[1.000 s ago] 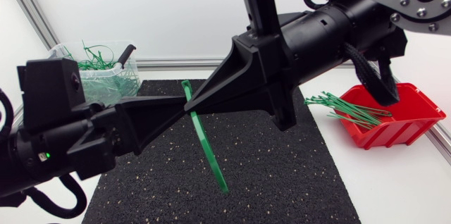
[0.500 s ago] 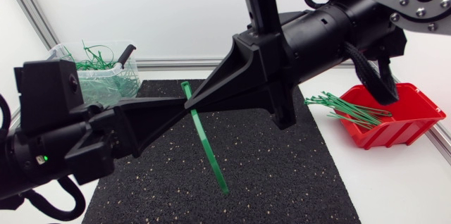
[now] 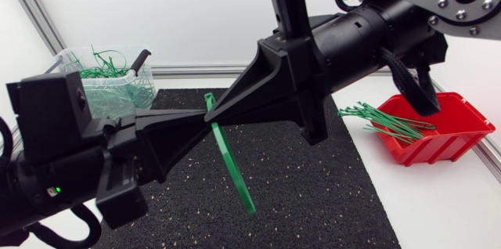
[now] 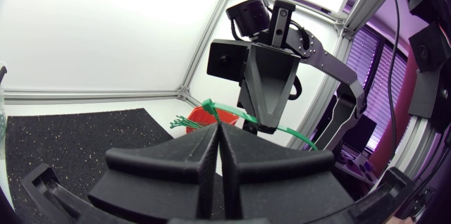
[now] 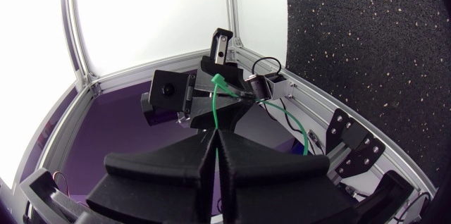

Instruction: Take a green cable tie from the red box, thread the tail through the head to close it, then place it in the transparent bin on the left.

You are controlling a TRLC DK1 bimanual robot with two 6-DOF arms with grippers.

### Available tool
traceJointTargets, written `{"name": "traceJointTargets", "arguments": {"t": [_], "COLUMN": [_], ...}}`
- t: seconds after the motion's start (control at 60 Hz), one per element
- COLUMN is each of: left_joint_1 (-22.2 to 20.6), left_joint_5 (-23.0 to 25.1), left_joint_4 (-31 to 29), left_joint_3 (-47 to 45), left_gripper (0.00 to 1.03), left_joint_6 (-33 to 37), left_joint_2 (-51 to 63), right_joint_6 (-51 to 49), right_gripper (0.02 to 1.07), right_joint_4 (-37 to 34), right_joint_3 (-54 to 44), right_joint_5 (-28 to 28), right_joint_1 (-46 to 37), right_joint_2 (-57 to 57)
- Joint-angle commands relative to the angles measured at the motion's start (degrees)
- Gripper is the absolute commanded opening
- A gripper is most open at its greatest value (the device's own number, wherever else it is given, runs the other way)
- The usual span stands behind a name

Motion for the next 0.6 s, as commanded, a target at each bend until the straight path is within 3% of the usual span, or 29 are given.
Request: {"name": "traceJointTargets", "arguments": {"t": [0.0,0.583], "left_joint_1": [-0.97,-2.9], "left_joint_5": [-0.16,-0.69], "left_joint_4": [2.38,3.7], "left_joint_3": [-0.21,-1.18], "left_gripper": [0.04,0.04], "left_joint_6": [2.63,5.18], "left_joint_2": [-0.28,-0.54], "right_joint_6": [1.73,1.99], "right_gripper": [0.07,0.07], "right_joint_4": [-0.45,-0.97], "right_joint_3": [-0.62,0.34], "right_joint_5": [0.4,0.31], "right_joint_1": [-0.59,-2.34], "right_joint_2": [0.62,-0.43]}}
